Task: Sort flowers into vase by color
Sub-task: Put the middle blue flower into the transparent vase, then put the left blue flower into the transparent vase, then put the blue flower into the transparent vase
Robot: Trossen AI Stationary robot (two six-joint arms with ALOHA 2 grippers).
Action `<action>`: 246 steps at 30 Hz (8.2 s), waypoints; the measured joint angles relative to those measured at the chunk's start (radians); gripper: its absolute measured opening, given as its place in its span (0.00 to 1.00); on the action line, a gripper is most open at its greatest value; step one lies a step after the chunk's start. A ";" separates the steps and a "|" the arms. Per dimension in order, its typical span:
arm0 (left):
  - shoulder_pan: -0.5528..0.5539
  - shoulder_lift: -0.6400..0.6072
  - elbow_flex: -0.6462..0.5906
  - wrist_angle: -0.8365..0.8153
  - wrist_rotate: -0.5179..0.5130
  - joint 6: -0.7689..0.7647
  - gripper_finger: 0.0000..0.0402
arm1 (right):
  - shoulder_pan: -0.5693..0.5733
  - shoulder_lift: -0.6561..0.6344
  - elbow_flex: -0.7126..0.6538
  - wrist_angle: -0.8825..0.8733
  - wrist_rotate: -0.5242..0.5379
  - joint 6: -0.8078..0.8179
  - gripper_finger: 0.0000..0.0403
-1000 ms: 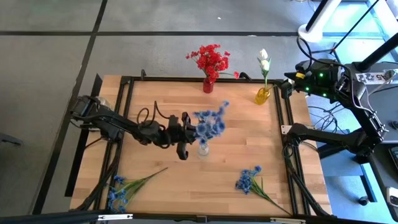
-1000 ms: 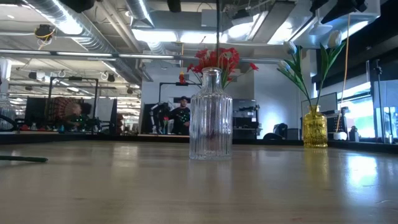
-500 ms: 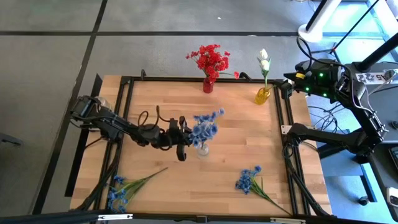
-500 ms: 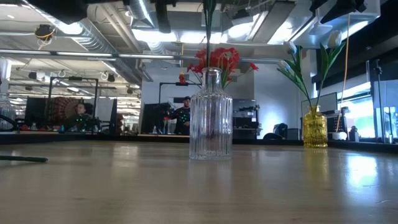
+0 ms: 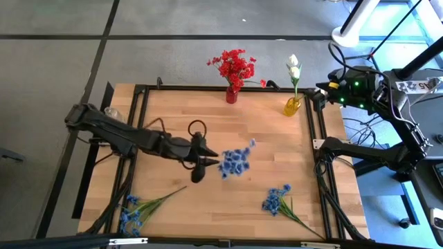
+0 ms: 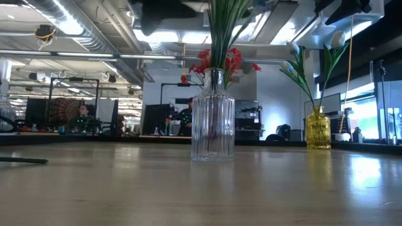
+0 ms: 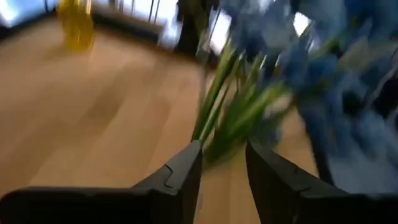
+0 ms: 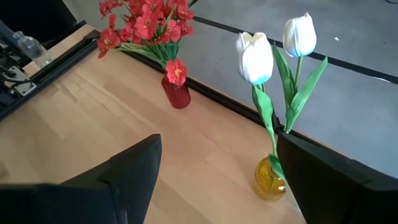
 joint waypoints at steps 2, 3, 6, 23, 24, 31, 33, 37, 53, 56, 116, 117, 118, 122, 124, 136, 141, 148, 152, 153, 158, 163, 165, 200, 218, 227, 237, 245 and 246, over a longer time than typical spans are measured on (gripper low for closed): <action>-0.005 -0.038 0.081 -0.226 0.041 -0.041 0.31 | 0.000 0.000 0.000 -0.007 0.000 0.000 0.79; -0.014 -0.055 0.120 -0.330 0.056 -0.071 0.31 | 0.000 0.000 0.000 -0.015 0.001 0.000 0.79; -0.062 -0.080 0.223 -0.618 0.109 -0.200 0.32 | 0.000 0.000 0.000 -0.033 0.009 -0.003 0.79; -0.544 0.085 0.160 -1.014 0.489 -1.147 0.34 | 0.000 0.008 0.000 -0.052 0.025 -0.055 0.79; -0.555 0.101 0.157 -1.012 0.506 -1.158 0.36 | 0.000 0.009 0.000 -0.052 0.033 -0.056 0.79; -0.569 0.147 0.028 -0.909 0.622 -1.195 0.45 | 0.001 0.025 0.000 -0.050 0.035 -0.079 0.79; -0.569 0.147 -0.022 -0.854 0.641 -1.205 0.47 | 0.001 0.029 0.000 -0.051 0.035 -0.079 0.79; -0.569 0.147 -0.125 -0.674 0.662 -1.226 0.48 | 0.001 0.028 -0.001 -0.052 0.035 -0.082 0.79; -0.505 0.148 0.048 -0.907 0.332 -0.925 0.02 | 0.001 0.026 -0.001 0.044 0.040 -0.154 0.79; -0.474 0.148 0.164 -1.088 0.173 -0.824 0.01 | 0.001 0.026 -0.001 0.104 0.034 -0.196 0.79; 0.072 0.272 0.695 -0.313 -0.619 1.724 0.05 | 0.448 0.482 -0.001 0.731 -0.598 0.837 0.41; 0.073 0.272 0.695 -0.311 -0.607 1.717 0.05 | 0.448 0.482 -0.001 0.733 -0.598 0.831 0.37; 0.073 0.272 0.695 -0.309 -0.594 1.702 0.06 | 0.448 0.482 -0.001 0.737 -0.598 0.817 0.33; 0.059 0.272 0.694 -0.299 -0.569 1.621 0.09 | 0.449 0.486 0.000 0.741 -0.583 0.767 0.12; 0.052 0.270 0.695 -0.289 -0.570 1.587 0.13 | 0.450 0.484 0.000 0.747 -0.577 0.732 0.04; 0.007 0.178 0.810 -0.641 -0.631 0.823 0.41 | 0.444 0.388 0.000 0.913 -0.321 0.541 0.01; 0.004 0.068 0.801 -0.949 -0.409 0.264 0.45 | 0.531 0.272 0.000 0.928 -0.116 0.249 0.01; -0.062 -0.088 0.577 -0.962 -0.346 -0.077 0.45 | 0.931 0.196 -0.171 1.213 0.216 -0.034 0.01; -0.109 -0.165 0.375 -0.755 -0.351 -0.180 0.45 | 1.099 0.230 -0.319 1.446 0.253 -0.114 0.00; -0.119 -0.176 0.326 -0.697 -0.350 -0.207 0.45 | 1.123 0.242 -0.345 1.486 0.242 -0.141 0.00; -0.148 -0.193 0.169 -0.527 -0.346 -0.311 0.45 | 1.224 0.295 -0.411 1.446 0.120 -0.341 0.02; -0.153 -0.175 0.107 -0.469 -0.342 -0.418 0.45 | 1.309 0.303 -0.463 1.505 0.242 -0.415 0.01; -0.163 -0.175 0.083 -0.431 -0.342 -0.458 0.45 | 1.331 0.305 -0.549 1.635 0.276 -0.448 0.01; -0.079 0.326 -0.057 0.075 -0.233 -0.285 0.45 | 0.949 0.811 -0.834 2.678 -0.104 -0.570 0.00; -0.109 0.260 -0.057 0.090 -0.245 -0.284 0.45 | 0.949 0.811 -0.878 2.457 0.069 -0.533 0.00; -0.106 0.185 -0.056 0.059 -0.269 -0.264 0.45 | 0.949 0.809 -0.906 2.240 0.314 -0.361 0.07; -0.112 0.186 -0.056 0.043 -0.275 -0.258 0.45 | 0.949 0.754 -0.851 1.966 0.379 -0.285 0.37; -0.157 0.124 -0.056 -0.061 -0.291 -0.285 0.45 | 0.950 0.573 -0.647 1.248 0.267 -0.145 0.73; -0.168 0.106 -0.056 -0.098 -0.300 -0.303 0.45 | 0.950 0.552 -0.612 1.139 0.221 -0.092 0.76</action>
